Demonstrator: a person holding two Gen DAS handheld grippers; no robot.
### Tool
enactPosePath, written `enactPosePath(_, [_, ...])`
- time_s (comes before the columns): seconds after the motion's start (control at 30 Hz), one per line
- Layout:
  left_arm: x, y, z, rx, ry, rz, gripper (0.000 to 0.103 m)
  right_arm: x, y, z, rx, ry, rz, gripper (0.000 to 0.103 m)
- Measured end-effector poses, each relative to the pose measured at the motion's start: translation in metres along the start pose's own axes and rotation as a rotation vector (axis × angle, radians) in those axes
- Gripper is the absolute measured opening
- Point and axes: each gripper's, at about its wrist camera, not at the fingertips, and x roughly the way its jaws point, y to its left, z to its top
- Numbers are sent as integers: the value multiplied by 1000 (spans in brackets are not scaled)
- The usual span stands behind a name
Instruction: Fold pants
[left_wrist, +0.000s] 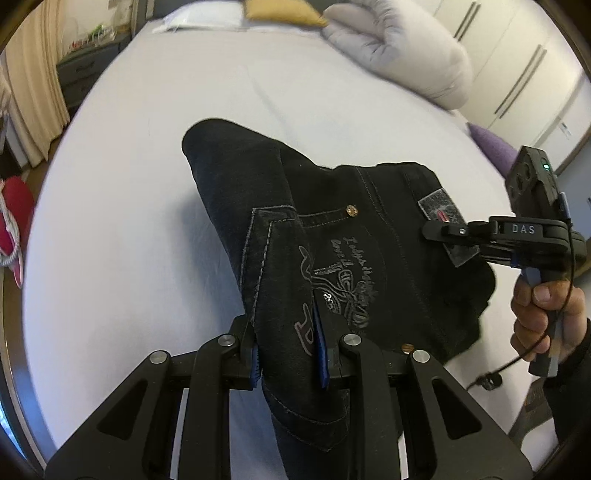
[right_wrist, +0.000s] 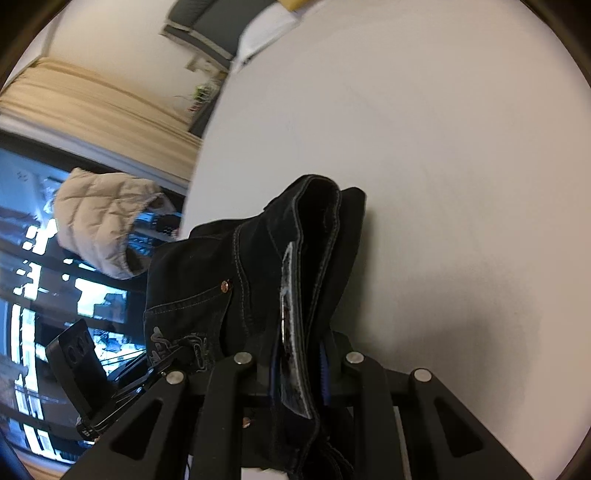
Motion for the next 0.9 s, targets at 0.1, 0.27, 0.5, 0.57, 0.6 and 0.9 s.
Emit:
enactPosePath(0.1, [16, 6, -4, -49, 6, -24, 28, 12, -21, -6, 38, -7, 39, 28])
enactPosePath(0.27, [20, 18, -16, -86, -26, -28, 43, 10, -27, -15, 53, -56, 105, 36])
enactPosePath(0.5, [-57, 40, -54, -91, -237, -4, 47, -44, 10, -53, -4, -223, 13, 70])
enactPosePath(0.57, [-95, 26, -61, -55, -346, 41, 69, -66, 28, -74, -58, -281, -33, 70])
enactPosePath(0.6, [-118, 16, -67, -28, -413, 79, 84, -77, 37, -83, -90, -315, -59, 70])
enactPosePath(0.9, [-308, -87, -144, 136, -899, 474, 103, -234, 150, -172, -400, -879, -188, 103])
